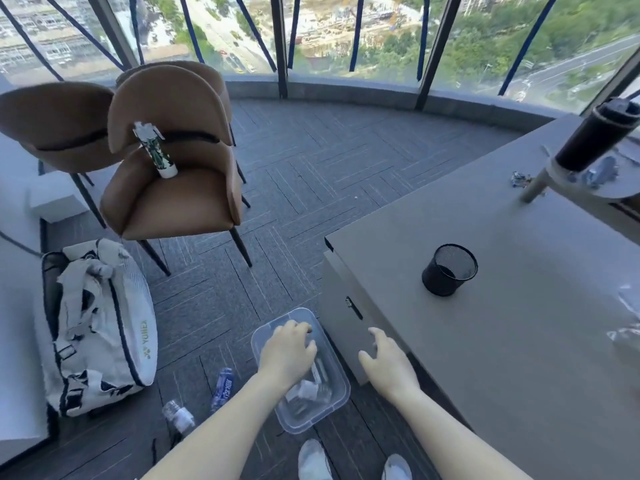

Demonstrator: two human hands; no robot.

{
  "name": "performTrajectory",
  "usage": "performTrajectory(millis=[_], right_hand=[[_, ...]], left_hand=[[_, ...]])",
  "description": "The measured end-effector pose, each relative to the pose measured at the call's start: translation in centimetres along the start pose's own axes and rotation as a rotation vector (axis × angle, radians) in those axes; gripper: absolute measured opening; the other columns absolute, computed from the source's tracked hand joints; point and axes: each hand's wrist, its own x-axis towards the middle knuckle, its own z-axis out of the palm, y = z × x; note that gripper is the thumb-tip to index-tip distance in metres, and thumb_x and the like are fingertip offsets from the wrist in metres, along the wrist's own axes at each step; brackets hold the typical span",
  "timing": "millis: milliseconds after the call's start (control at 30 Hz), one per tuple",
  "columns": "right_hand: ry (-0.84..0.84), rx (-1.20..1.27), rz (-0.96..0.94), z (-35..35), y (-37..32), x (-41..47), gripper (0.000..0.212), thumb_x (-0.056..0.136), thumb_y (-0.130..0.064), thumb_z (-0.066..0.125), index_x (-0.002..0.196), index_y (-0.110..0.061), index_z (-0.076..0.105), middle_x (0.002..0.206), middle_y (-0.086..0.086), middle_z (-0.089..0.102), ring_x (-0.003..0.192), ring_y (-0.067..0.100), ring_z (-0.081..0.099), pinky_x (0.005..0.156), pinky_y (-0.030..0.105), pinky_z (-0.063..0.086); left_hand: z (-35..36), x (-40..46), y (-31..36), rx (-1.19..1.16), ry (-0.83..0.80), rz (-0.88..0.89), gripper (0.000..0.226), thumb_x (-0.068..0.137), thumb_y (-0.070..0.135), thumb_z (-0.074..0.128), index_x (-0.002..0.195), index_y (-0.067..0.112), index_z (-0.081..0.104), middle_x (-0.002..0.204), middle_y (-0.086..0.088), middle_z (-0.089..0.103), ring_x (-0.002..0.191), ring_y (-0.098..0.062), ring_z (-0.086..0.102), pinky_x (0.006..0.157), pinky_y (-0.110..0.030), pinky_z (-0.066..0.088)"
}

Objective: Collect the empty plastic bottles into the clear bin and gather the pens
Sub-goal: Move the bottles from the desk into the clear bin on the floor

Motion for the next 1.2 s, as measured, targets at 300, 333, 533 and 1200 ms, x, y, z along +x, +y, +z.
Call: performTrajectory(millis=[300,333,533,1200], right_hand=[[0.357,0.260,0.075,-8.9,8.3,-5.1,0.038,0.095,-0.023,0.051,0.134,-0.019,0.052,0.119,-0.001,0.055,0.111,0.016,0.052,0.092,0.031,0.044],[0.404,0.288,0.086,-10.3,9.7,-5.8,0.037,0.096,-0.022,0.051,0.133,-0.017,0.053,0.118,0.000,0.055,0.109,0.016,0.053,0.093,0.032,0.045],[0.665,0.318,0.251,-17.7,22.5,-11.9,0.036,0.092,-0.017,0.056,0.129,-0.013,0.057,0.109,0.002,0.057,0.105,0.020,0.055,0.081,0.023,0.035],[0.657,0.387,0.869,-22.6,45.5,-15.2,0.112,0.077,-0.050,0.064,0.150,-0.032,-0.019,0.135,0.018,0.050,0.105,0.035,0.059,0.085,0.042,0.052]], left_hand=[[1.4,0.6,14.7,0.024,0.089,0.530,0.030,0.093,0.024,0.049,0.120,0.018,0.063,0.120,0.003,0.062,0.112,-0.019,0.055,0.090,-0.037,0.050],[2.0,0.3,16.9,0.033,0.095,0.588,0.031,0.093,0.022,0.049,0.119,0.018,0.064,0.120,0.002,0.062,0.111,-0.020,0.056,0.090,-0.037,0.050],[8.3,-3.1,29.9,0.085,0.056,0.812,0.030,0.095,0.023,0.046,0.118,0.019,0.065,0.115,0.002,0.062,0.109,-0.022,0.056,0.081,-0.033,0.049],[21.7,-11.1,45.6,0.276,-0.097,0.896,0.029,0.093,0.023,0.047,0.115,0.022,0.066,0.112,0.002,0.063,0.109,-0.023,0.055,0.079,-0.033,0.051]])
